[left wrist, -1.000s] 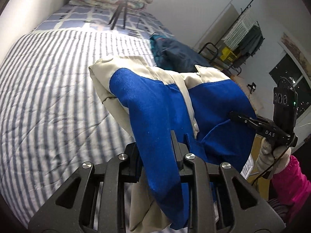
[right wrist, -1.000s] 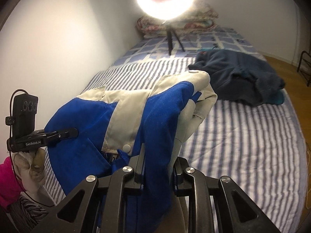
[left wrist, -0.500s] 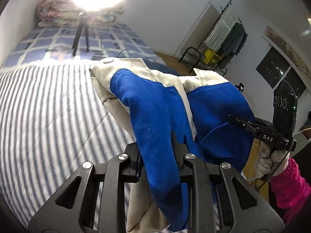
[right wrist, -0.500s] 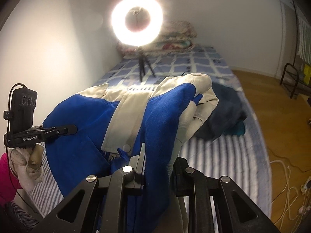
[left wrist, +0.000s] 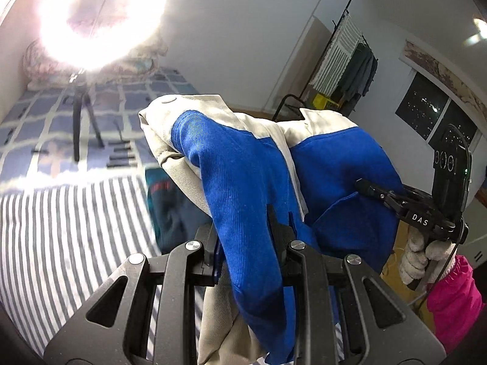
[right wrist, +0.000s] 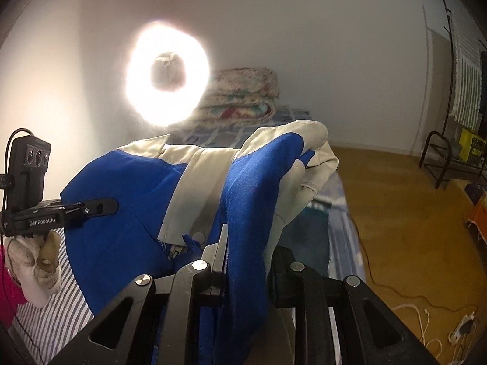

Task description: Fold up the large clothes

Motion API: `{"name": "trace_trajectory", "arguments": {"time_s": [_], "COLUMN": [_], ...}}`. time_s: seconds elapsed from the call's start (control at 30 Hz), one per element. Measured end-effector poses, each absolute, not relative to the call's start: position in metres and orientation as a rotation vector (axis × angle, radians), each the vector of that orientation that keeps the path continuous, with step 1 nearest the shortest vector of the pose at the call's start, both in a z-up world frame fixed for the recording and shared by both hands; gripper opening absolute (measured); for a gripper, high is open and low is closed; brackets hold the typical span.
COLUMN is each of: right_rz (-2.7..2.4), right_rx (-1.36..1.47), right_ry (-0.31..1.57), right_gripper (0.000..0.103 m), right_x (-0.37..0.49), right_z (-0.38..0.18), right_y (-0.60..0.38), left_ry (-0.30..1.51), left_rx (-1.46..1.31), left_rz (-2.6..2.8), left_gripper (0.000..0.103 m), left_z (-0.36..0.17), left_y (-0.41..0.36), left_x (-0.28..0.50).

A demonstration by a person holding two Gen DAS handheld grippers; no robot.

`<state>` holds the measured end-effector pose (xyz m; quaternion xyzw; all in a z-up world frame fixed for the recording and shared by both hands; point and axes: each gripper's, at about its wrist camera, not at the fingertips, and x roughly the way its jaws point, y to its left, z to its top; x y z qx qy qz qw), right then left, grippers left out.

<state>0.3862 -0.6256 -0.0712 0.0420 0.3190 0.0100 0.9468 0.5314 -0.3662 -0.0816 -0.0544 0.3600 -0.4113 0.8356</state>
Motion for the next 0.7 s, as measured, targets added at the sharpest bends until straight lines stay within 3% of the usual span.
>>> {"name": "trace_trajectory", "arguments": {"time_s": [0.23,0.33,0.4,0.47,0.53,0.7], "right_rz": [0.006,-0.016,-0.081,-0.119,-0.134,-0.147], "right_rx": [0.095,0.125,0.166,0.244,0.278,0.303], "right_ry": [0.64,0.696,0.785,0.845,0.834,0.828], "right_gripper": [0.018,0.018,0.02,0.028,0.033,0.037], "right_x": [0.443,0.464,0.474,0.479,0.479,0.476], "right_z": [-0.105,-0.145,-0.178,-0.207,-0.222,-0.218], "right_y": [-0.644,-0.658,-0.679,-0.697,-0.701,-0.706], "left_ry": [0.734,0.791,0.841,0.914,0.938,0.926], "left_rx": [-0.106,-0.114,-0.101,-0.09,-0.113,-0.103], "left_rz": [-0.829,-0.807,-0.756,-0.674,-0.664,-0.65], "left_gripper": [0.021,0.022,0.024,0.038,0.043,0.046], "left_z": [-0.107,-0.138,-0.166,-0.2,-0.218,-0.216], "left_y": [-0.396,-0.405,-0.409,-0.411,-0.411,-0.41], "left_x": [0.591,0.616,0.629,0.645,0.65,0.649]}}
